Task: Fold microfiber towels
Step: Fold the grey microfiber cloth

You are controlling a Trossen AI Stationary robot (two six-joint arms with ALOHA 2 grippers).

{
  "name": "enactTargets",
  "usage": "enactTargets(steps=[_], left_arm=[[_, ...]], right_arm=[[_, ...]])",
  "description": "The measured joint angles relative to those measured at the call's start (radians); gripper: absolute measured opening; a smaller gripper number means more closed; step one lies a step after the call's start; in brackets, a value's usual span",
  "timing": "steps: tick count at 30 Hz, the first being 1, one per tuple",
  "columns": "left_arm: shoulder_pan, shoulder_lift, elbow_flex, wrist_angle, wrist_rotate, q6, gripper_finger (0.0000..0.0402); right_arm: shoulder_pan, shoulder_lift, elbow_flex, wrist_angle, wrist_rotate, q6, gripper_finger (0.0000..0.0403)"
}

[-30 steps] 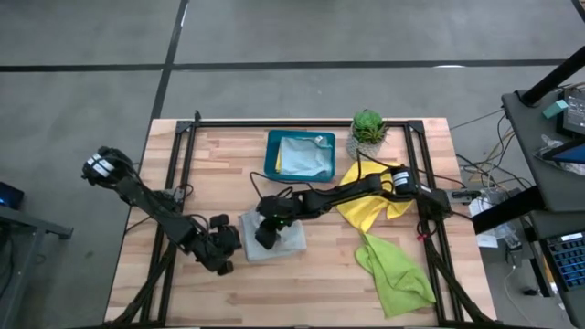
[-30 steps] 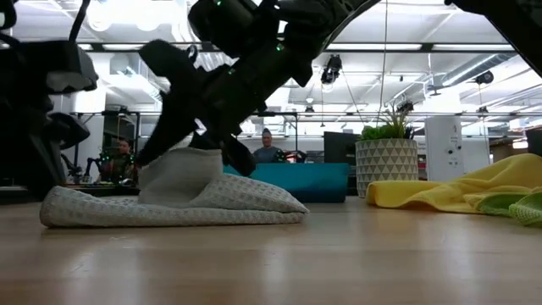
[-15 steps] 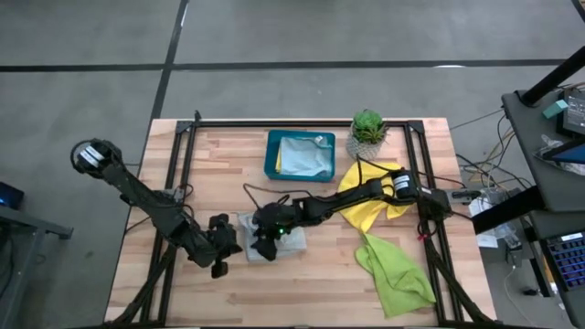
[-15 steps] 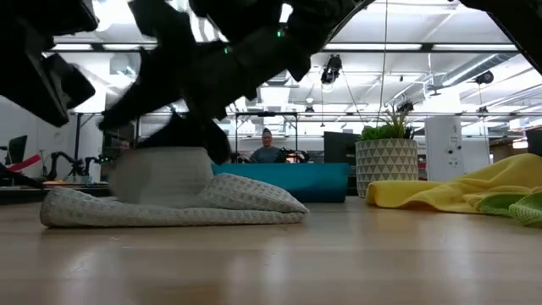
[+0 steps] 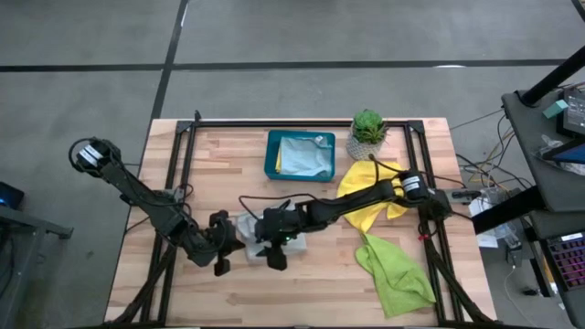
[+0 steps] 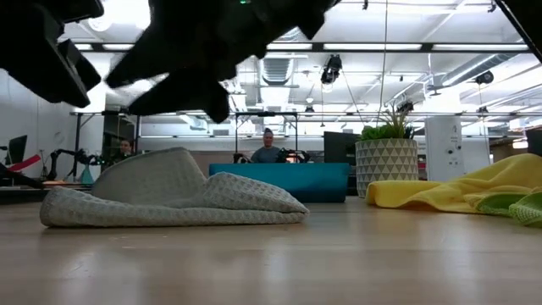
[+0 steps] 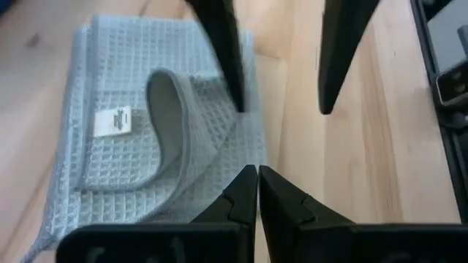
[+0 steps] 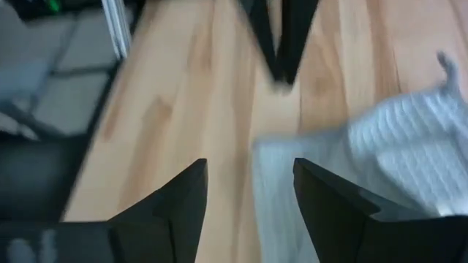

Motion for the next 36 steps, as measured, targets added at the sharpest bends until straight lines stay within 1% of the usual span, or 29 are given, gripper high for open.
enactTargets(steps=[2,6,8,10,14,17,20,25,28,31,36], left_arm=[[0.0,0.002,0.0,0.015,-0.054,0.001,0.0001],[0.005,0.034,0.0,0.033,-0.178,0.006,0.0001],[0.017,0.065,0.0,0.069,-0.2,0.03,0.0001],[0.041,0.102,0.0,0.122,-0.205,0.057,0.0001],[0.108,0.193,0.001,0.248,-0.204,0.109,0.0001],[0.161,0.245,0.013,0.255,-0.194,0.089,0.0001],[0.199,0.284,0.039,0.257,-0.133,0.079,0.0001],[0.211,0.304,0.069,0.259,-0.04,0.079,0.0001],[0.211,0.303,0.074,0.261,0.014,0.067,0.0001],[0.211,0.311,0.074,0.261,0.027,0.028,0.0001],[0.214,0.352,0.072,0.274,0.029,0.026,0.0001]], right_arm=[[0.012,-0.029,-0.013,-0.081,0.043,-0.031,0.0191],[0.042,-0.098,-0.04,-0.257,0.26,-0.081,0.0191],[0.054,-0.13,-0.065,-0.323,0.342,-0.083,0.0191],[0.065,-0.165,-0.107,-0.355,0.383,-0.078,0.0191],[0.075,-0.244,-0.197,-0.363,0.389,-0.071,0.0191],[0.074,-0.297,-0.27,-0.355,0.389,-0.04,0.0191],[0.072,-0.34,-0.342,-0.325,0.392,-0.011,0.0191],[0.073,-0.38,-0.449,-0.216,0.391,-0.001,0.0191],[0.071,-0.381,-0.489,-0.19,0.392,0.014,0.0191],[0.071,-0.381,-0.517,-0.15,0.392,0.029,0.0191],[0.071,-0.381,-0.565,-0.089,0.391,0.039,0.0192]])
